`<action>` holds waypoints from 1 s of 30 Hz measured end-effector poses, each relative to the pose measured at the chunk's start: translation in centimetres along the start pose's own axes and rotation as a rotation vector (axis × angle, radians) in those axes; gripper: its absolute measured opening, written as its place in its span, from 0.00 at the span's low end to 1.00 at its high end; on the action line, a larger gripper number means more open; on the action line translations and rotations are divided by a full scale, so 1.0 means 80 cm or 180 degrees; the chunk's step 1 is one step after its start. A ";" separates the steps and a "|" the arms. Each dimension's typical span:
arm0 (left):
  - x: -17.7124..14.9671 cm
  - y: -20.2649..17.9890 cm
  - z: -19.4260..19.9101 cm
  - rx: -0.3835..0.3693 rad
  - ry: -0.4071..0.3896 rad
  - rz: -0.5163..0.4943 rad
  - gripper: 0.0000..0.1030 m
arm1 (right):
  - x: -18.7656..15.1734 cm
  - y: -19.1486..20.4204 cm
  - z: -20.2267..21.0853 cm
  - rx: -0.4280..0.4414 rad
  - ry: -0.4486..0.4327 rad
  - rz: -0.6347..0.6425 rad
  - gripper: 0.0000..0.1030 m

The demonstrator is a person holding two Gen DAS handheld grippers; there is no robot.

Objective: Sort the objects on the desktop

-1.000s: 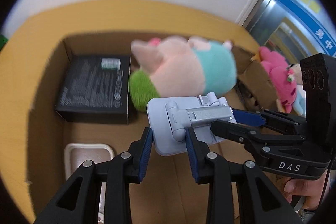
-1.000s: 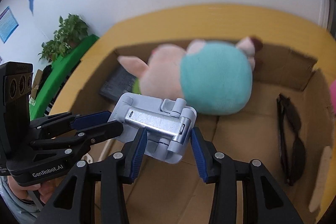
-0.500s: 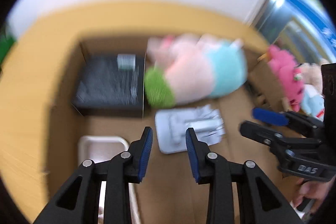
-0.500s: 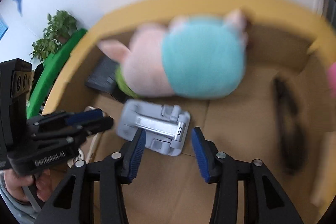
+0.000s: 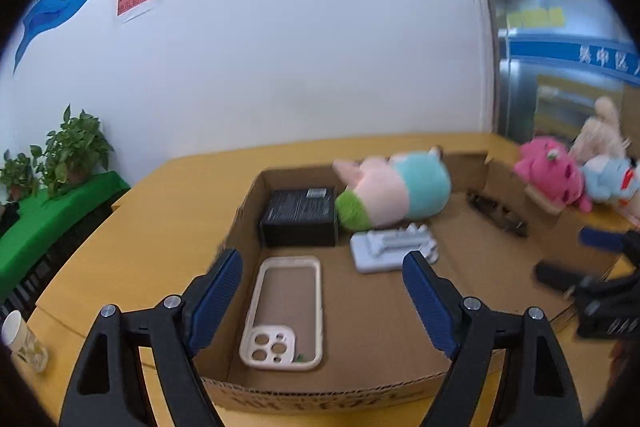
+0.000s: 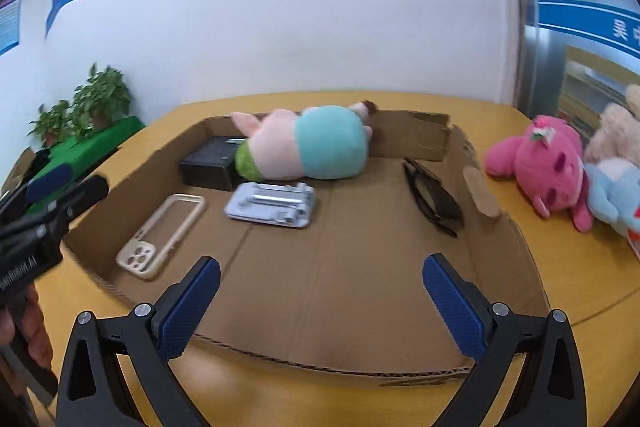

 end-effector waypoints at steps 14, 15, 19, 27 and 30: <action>-0.043 -0.009 -0.037 -0.0132 0.0051 0.0167 0.85 | -0.042 -0.021 -0.012 -0.0224 -0.0423 -0.0010 1.00; -0.043 -0.009 -0.037 -0.0137 0.0055 0.0162 0.85 | -0.042 -0.021 -0.012 -0.0222 -0.0420 -0.0008 1.00; -0.042 -0.009 -0.040 -0.0141 0.0060 0.0158 0.86 | -0.042 -0.021 -0.011 -0.0219 -0.0416 -0.0010 1.00; -0.043 -0.010 -0.040 -0.0138 0.0063 0.0160 0.86 | -0.042 -0.021 -0.011 -0.0219 -0.0416 -0.0009 1.00; -0.043 -0.010 -0.040 -0.0138 0.0063 0.0159 0.86 | -0.042 -0.021 -0.011 -0.0220 -0.0418 -0.0009 1.00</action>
Point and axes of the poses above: each gripper's, at about its wrist camera, not at the fingertips, and z roughly against the way its jaws point, y to its left, x to its top, the point moved 3 cm from there along -z, roughly the way its jaws point, and after that the axes turned 10 degrees about y, right-handed, at the moved point
